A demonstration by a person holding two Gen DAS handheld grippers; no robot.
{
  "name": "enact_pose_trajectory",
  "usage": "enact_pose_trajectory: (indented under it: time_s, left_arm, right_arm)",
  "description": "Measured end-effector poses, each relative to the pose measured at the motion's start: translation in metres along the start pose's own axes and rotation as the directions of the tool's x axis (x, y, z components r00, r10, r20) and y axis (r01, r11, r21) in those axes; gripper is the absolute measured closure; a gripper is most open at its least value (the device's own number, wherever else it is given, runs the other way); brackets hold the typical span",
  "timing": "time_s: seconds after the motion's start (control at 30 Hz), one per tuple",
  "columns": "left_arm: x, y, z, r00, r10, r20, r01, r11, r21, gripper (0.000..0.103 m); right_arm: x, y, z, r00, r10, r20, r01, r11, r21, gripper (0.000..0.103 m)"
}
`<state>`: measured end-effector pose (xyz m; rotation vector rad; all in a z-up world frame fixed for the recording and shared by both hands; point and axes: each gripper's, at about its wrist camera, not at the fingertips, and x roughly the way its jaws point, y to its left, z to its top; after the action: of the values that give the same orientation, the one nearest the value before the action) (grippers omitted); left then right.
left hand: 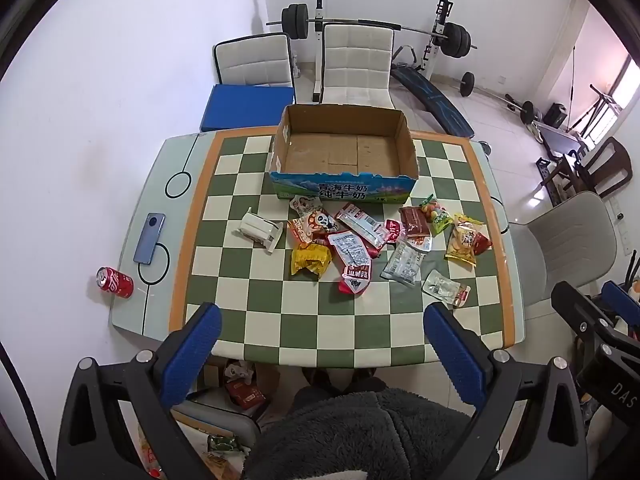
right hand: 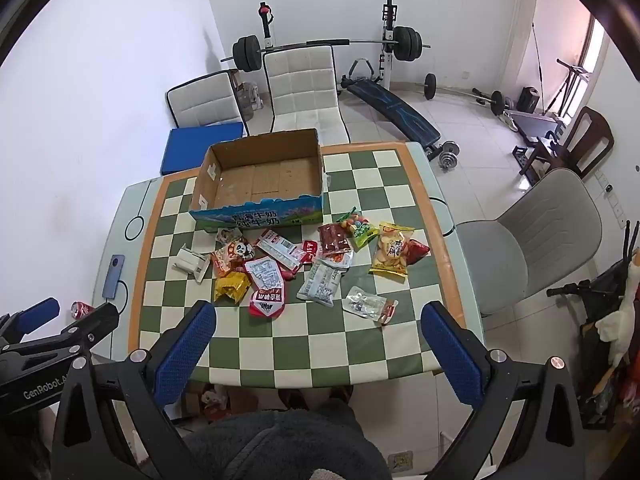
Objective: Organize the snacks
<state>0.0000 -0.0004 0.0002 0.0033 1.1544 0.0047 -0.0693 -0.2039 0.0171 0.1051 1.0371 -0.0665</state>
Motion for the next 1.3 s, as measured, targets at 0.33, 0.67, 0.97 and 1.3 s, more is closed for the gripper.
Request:
enact_pose_trajectory:
  time_s: [0.33, 0.67, 0.97, 1.3]
  left_arm:
    - [-0.001, 0.0, 0.0, 1.0, -0.006, 0.006, 0.006, 1.0, 0.0, 0.0]
    - [-0.004, -0.003, 0.004, 1.0, -0.009, 0.009, 0.009, 1.0, -0.002, 0.0]
    - [-0.01, -0.007, 0.011, 1.0, -0.012, 0.014, 0.012, 1.0, 0.001, 0.0]
    - [-0.012, -0.009, 0.009, 1.0, -0.012, 0.02, 0.012, 1.0, 0.001, 0.0]
  right_arm:
    - [-0.001, 0.001, -0.002, 1.0, -0.002, 0.006, 0.002, 1.0, -0.003, 0.0]
    - [-0.004, 0.0, -0.002, 1.0, -0.005, 0.006, 0.005, 1.0, -0.005, 0.0]
    - [-0.006, 0.001, -0.001, 1.0, -0.005, 0.009, 0.005, 1.0, -0.004, 0.0]
    - [-0.004, 0.003, 0.0, 1.0, -0.004, 0.007, 0.004, 1.0, -0.003, 0.0]
